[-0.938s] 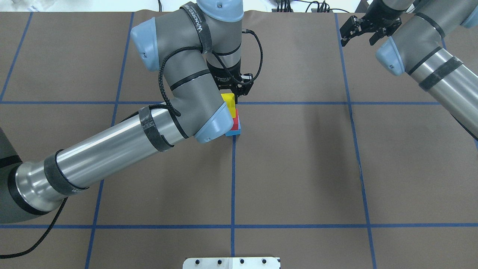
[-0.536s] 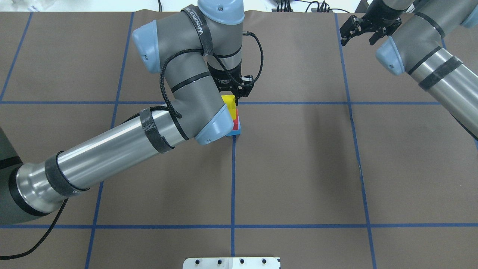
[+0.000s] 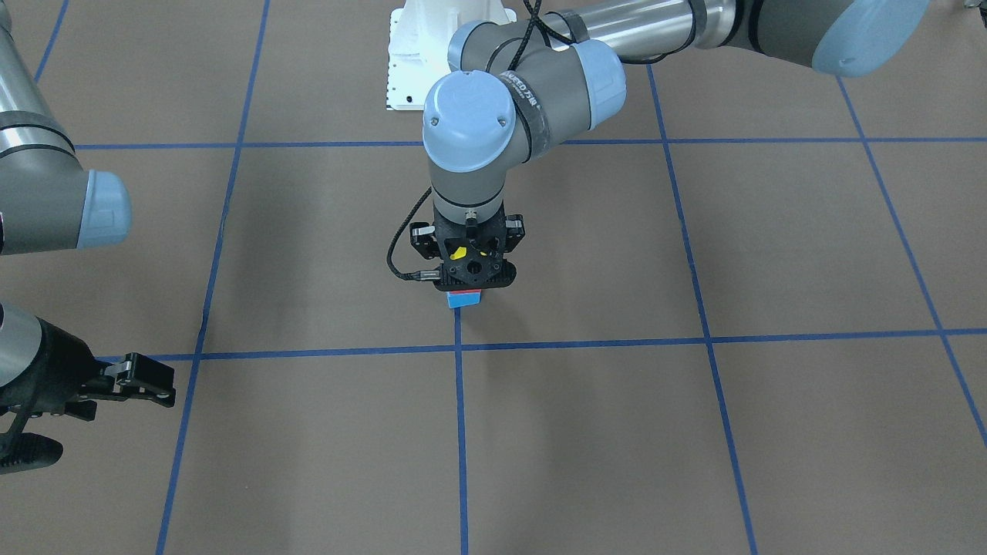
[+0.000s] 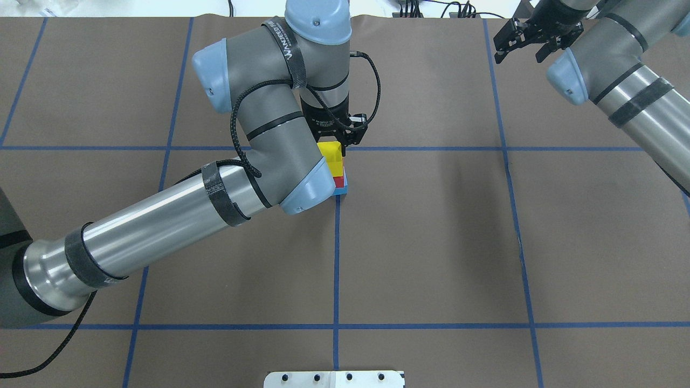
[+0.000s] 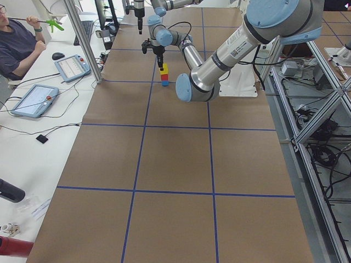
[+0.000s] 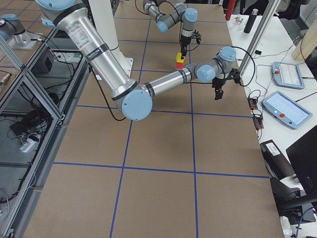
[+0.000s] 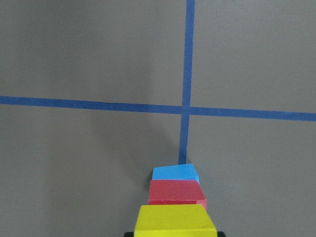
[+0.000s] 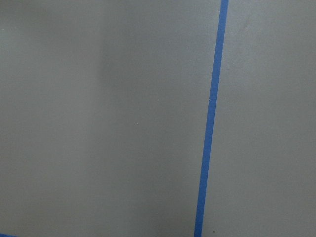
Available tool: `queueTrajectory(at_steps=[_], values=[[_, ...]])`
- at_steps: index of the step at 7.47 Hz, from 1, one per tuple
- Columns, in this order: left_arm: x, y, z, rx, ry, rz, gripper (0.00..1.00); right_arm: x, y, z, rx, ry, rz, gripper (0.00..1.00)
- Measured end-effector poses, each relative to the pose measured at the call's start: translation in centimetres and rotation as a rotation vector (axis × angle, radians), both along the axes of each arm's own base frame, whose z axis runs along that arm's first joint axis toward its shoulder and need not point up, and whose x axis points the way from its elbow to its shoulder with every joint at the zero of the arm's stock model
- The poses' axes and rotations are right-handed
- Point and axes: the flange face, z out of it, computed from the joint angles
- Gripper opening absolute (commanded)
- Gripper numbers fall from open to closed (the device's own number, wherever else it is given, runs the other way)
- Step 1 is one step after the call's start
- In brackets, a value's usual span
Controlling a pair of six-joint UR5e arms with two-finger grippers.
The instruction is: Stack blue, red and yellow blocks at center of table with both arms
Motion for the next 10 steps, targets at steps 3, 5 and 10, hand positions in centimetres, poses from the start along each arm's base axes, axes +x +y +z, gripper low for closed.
queueTrajectory(at_steps=[3,5,10], values=[[0.0,0.1,-0.2,-0.012,0.014,-0.023,1.00,0.3,-0.1,0.0,-0.001,-0.001,0.004,1.00],[-0.7,-0.3,-0.6,-0.006,0.022,-0.034,1.00,0.5,-0.2,0.0,-0.001,-0.001,0.005,1.00],[-25.2,-4.4,16.1,0.222,-0.045,-0.043,1.00,0.6,0.5,1.6,0.026,0.018,0.006,1.00]])
